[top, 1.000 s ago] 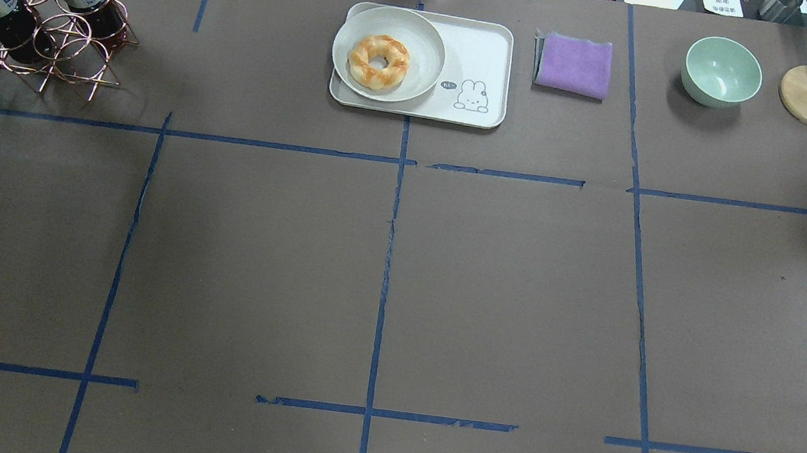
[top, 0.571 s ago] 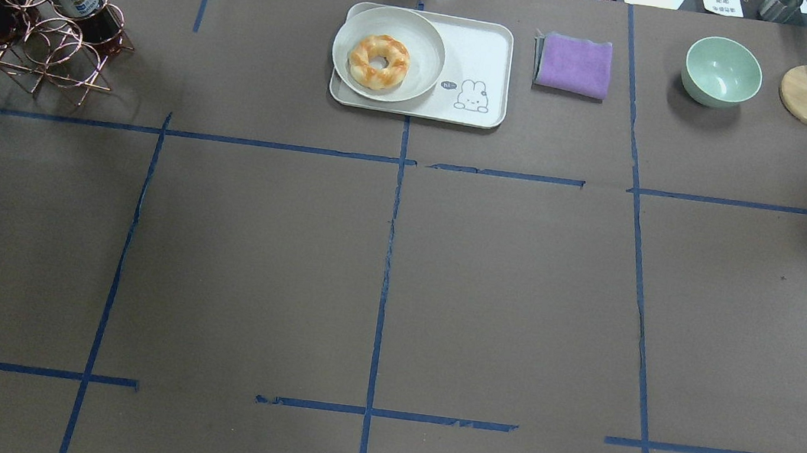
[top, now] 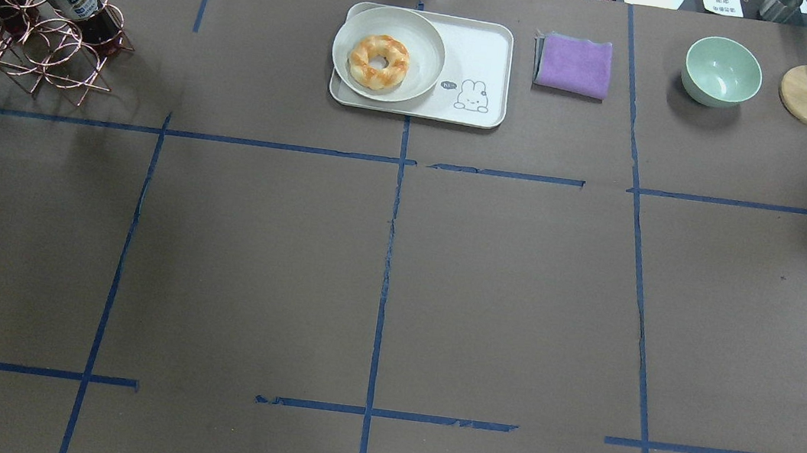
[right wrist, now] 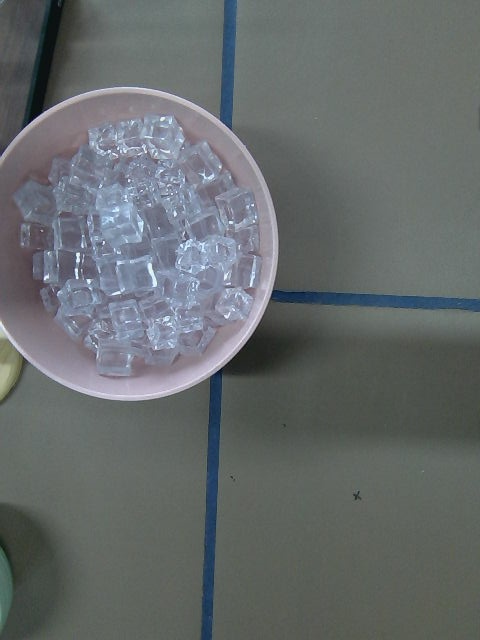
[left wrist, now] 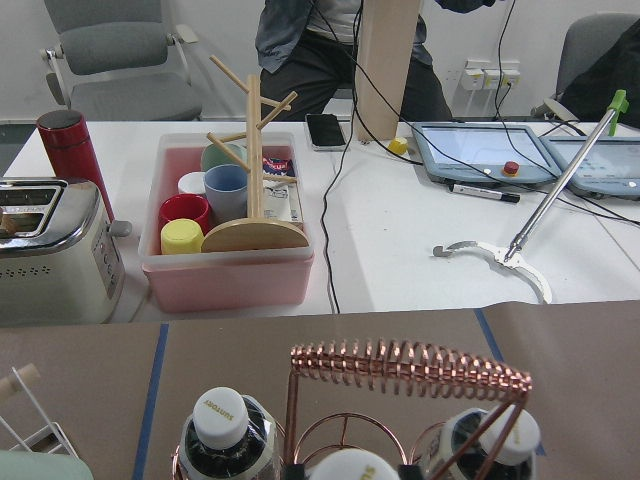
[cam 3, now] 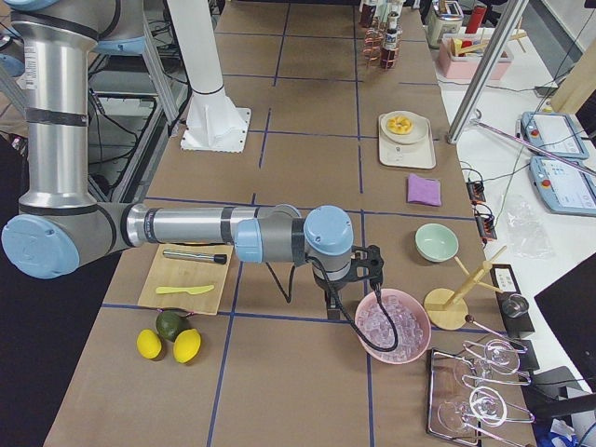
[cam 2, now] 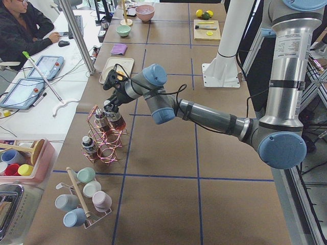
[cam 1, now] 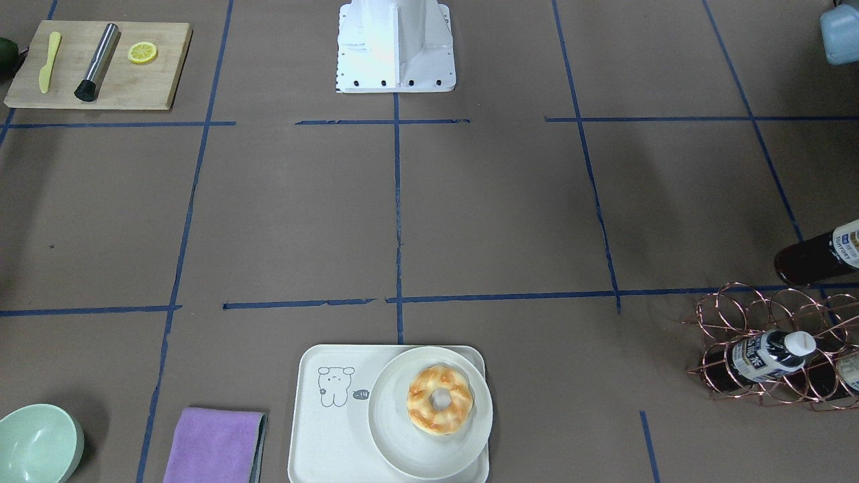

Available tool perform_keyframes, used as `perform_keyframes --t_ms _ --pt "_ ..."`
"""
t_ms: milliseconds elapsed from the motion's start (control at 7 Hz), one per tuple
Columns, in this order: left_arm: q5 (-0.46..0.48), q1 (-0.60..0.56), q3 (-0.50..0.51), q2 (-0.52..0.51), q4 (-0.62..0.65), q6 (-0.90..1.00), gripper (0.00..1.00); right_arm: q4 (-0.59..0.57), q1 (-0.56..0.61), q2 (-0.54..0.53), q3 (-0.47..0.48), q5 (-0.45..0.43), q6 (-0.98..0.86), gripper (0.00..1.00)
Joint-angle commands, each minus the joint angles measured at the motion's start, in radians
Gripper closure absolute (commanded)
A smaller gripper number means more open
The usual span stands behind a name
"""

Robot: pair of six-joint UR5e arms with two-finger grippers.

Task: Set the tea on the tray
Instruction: 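Grasp the dark tea bottle with the left gripper and lift it out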

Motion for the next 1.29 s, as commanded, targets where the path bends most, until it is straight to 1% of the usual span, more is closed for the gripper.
perform_keyframes --t_ms 0,143,286,429,571,714,857,1000,1143 --pt "0.012 0.026 -0.219 -0.008 0.268 -0.018 1.00 -0.002 0.000 -0.001 -0.002 0.001 0.000 0.00" --pt "0.053 0.111 -0.261 -0.019 0.304 -0.100 1.00 0.000 0.000 -0.001 -0.001 0.001 0.000 0.00" --pt "0.174 0.229 -0.275 -0.050 0.316 -0.165 1.00 0.000 0.000 -0.001 -0.001 0.001 0.000 0.00" --pt "0.236 0.315 -0.283 -0.089 0.374 -0.182 1.00 0.000 0.000 0.001 -0.002 0.001 0.000 0.00" --pt "0.320 0.409 -0.283 -0.175 0.455 -0.230 1.00 0.000 0.000 0.001 -0.002 0.001 0.000 0.00" --pt "0.447 0.545 -0.280 -0.297 0.584 -0.312 1.00 0.000 0.000 0.001 0.001 0.005 0.000 0.00" --pt "0.594 0.698 -0.272 -0.424 0.720 -0.381 1.00 -0.002 0.000 0.001 -0.002 0.022 0.000 0.00" --pt "0.692 0.829 -0.254 -0.494 0.774 -0.446 1.00 0.000 0.000 0.002 -0.002 0.022 0.000 0.00" --pt "0.746 0.883 -0.210 -0.542 0.775 -0.466 1.00 -0.002 0.000 0.004 -0.002 0.022 0.000 0.00"
